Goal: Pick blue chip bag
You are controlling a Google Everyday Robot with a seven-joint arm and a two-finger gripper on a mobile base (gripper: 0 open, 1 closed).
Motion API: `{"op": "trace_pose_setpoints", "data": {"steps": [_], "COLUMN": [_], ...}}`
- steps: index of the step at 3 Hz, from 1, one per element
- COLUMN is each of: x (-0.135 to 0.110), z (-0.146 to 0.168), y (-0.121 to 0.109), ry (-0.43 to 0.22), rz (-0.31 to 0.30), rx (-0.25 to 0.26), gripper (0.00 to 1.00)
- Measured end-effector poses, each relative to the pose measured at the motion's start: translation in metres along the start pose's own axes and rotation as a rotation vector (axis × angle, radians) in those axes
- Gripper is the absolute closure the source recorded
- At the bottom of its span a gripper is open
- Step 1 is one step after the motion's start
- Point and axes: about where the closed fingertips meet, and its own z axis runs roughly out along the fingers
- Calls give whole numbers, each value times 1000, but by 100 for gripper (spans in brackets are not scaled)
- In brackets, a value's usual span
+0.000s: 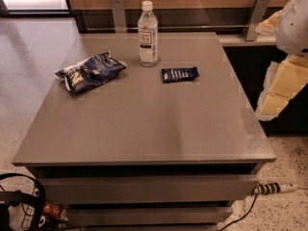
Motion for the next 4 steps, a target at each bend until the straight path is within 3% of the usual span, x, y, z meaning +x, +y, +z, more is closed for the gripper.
{"op": "trace_pose_setpoints", "data": {"steps": [2,3,4], "x": [-96,-157,-225], "z": [34,48,77], "y": [-24,-32,-43], "ry": [-379,-466,-425], "rz": [-198,-283,-363], "rx": [78,93,118], "gripper": [0,0,0]}}
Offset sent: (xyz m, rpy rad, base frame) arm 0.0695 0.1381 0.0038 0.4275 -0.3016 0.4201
